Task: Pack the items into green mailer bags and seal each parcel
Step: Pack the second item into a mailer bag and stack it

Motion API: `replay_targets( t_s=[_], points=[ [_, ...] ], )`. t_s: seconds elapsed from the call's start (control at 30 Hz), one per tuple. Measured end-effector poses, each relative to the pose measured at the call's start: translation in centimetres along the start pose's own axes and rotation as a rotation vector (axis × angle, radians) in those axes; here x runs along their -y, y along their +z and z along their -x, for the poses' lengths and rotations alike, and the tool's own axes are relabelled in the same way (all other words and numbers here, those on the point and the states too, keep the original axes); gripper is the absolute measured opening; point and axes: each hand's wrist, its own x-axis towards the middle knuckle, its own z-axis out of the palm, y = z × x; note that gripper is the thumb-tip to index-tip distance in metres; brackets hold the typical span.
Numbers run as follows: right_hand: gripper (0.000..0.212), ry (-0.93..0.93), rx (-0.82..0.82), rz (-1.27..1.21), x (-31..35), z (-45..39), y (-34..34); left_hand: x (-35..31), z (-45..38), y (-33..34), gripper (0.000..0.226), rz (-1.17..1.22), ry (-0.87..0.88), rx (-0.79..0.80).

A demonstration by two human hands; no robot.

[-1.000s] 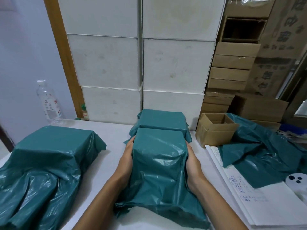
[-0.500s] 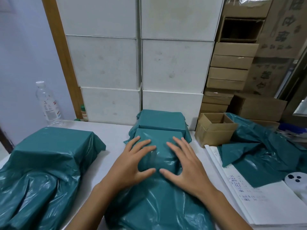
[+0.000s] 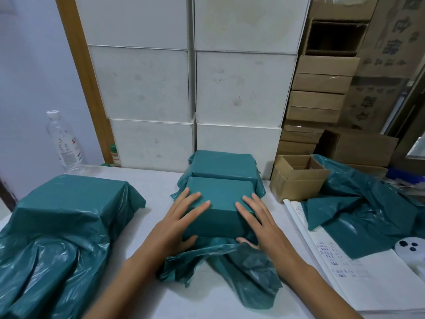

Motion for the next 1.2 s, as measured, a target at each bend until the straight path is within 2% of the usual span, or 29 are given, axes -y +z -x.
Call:
replay_targets(
  t_s=[0.27,0.5,0.73,0.83,0.97,1.1,1.2],
  points=[
    [0.098,0.005,0.067,-0.006,0.0,1.1,-1.8,0.6,2.5,-0.3,0.108,0.103,-0.157,0.022],
    [0.098,0.018,0.121,-0.024,-0.2,1.6,-2.9,-0.4,2.7,-1.2,0.104,0.143,-0.201,0.048],
    [0.1,0.063,0.1,-0.096,0.5,1.7,-3.1,-1.5,2.8,-1.4,0.107,0.24,-0.209,0.027],
    [0.104,0.203,0.096,-0.258,1.3,2.3,-3.4,-1.2,3.0,-0.8,0.114,0.349,-0.266,-0.001],
    [0.113,0.35,0.031,-0.366,1.8,2.5,-3.1,-1.2,3.1,-0.6,0.113,0.695,-0.435,-0.003],
    [0.119,0.514,0.04,-0.612,1.6,2.3,-2.8,-0.9,3.0,-0.5,0.105,0.76,-0.505,0.007],
    [0.118,0.555,0.068,-0.702,1.9,2.2,-2.9,-0.9,2.6,-0.9,0.09,0.671,-0.475,0.053]
  ],
)
